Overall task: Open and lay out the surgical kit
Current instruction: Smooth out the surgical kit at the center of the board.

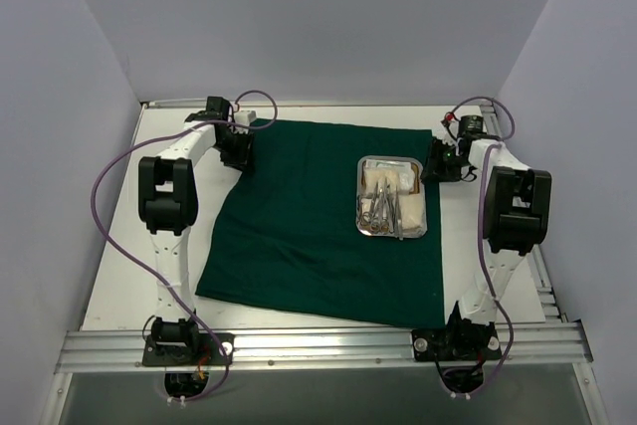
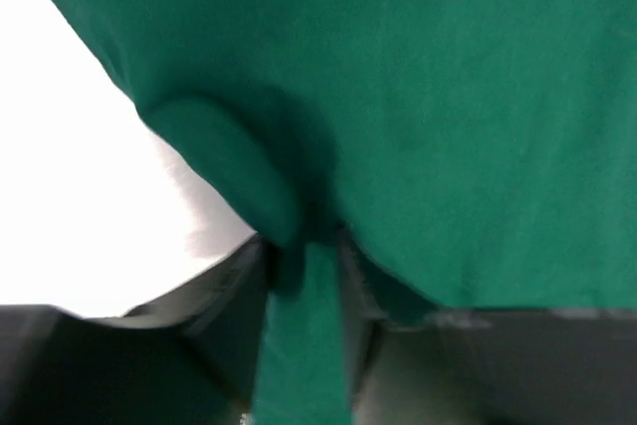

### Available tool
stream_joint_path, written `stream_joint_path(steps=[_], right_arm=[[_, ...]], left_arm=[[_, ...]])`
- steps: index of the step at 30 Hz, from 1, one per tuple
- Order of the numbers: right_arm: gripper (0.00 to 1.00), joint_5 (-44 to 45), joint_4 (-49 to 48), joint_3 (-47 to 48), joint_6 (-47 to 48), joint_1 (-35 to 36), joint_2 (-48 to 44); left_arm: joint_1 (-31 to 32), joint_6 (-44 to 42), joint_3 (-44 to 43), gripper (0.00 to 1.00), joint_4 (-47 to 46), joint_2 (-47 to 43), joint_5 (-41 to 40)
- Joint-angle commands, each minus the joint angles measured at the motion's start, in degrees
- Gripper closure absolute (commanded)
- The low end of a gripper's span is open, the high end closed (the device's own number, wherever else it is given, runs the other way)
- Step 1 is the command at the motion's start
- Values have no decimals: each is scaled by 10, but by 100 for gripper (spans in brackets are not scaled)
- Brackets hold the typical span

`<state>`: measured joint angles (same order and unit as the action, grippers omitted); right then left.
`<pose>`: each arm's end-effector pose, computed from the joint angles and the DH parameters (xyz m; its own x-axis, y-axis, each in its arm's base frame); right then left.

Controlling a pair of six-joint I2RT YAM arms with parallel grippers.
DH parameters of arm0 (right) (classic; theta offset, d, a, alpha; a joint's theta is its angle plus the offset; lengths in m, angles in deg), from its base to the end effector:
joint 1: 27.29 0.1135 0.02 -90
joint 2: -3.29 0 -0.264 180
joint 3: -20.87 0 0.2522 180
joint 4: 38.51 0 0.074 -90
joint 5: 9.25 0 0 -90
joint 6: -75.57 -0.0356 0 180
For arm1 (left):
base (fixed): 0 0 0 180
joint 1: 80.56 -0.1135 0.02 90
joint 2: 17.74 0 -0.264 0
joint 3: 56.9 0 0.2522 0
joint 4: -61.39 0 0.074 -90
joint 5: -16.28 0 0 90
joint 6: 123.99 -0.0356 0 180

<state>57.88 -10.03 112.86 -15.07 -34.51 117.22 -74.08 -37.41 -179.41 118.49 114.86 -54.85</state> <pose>0.4274 -0.0402 0.1783 -0.7660 0.1074 -0.6338 -0.1213 0.9441 0.3066 0.4843 -0.0666 0.1644 -0.9005 0.1591 -0.4048 0.2856 0.9182 -0.2745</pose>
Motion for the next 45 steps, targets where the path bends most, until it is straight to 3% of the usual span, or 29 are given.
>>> stream_joint_path(steps=[1, 7, 17, 21, 22, 24, 27, 33, 38, 40, 42, 45], right_arm=[[56, 24, -4, 38, -26, -16, -28], [55, 50, -59, 65, -93, -23, -6], [56, 87, -66, 168, -121, 25, 159], [72, 78, -72, 200, -143, 31, 194], [82, 69, -79, 205, -146, 33, 202], [94, 61, -90, 221, -160, 36, 210], [100, 49, -100, 271, -178, 41, 235], [100, 56, -87, 407, -203, 49, 295], [100, 78, -62, 459, -195, 54, 310], [91, 109, -51, 449, -186, 55, 288], [74, 133, -59, 418, -173, 56, 264], [59, 172, -69, 362, -156, 63, 228]], left_arm=[[4, 10, -7, 63, -5, 28, 18], [2, 17, 3, 88, -17, 21, 11], [-22, 21, 29, 96, -31, -8, 2], [-33, 18, 35, 98, -33, -13, 6], [-38, 18, 37, 98, -35, -13, 6], [-44, 18, 41, 98, -38, -15, 6], [-58, 21, 34, 98, -40, -12, 5], [-85, 25, 16, 98, -38, -8, -2], [-89, 49, 20, 98, -55, -11, -3], [-98, 70, 48, 98, -89, -26, -2], [-100, 73, 57, 98, -99, -36, -2], [-96, 68, 60, 98, -91, -34, 5]])
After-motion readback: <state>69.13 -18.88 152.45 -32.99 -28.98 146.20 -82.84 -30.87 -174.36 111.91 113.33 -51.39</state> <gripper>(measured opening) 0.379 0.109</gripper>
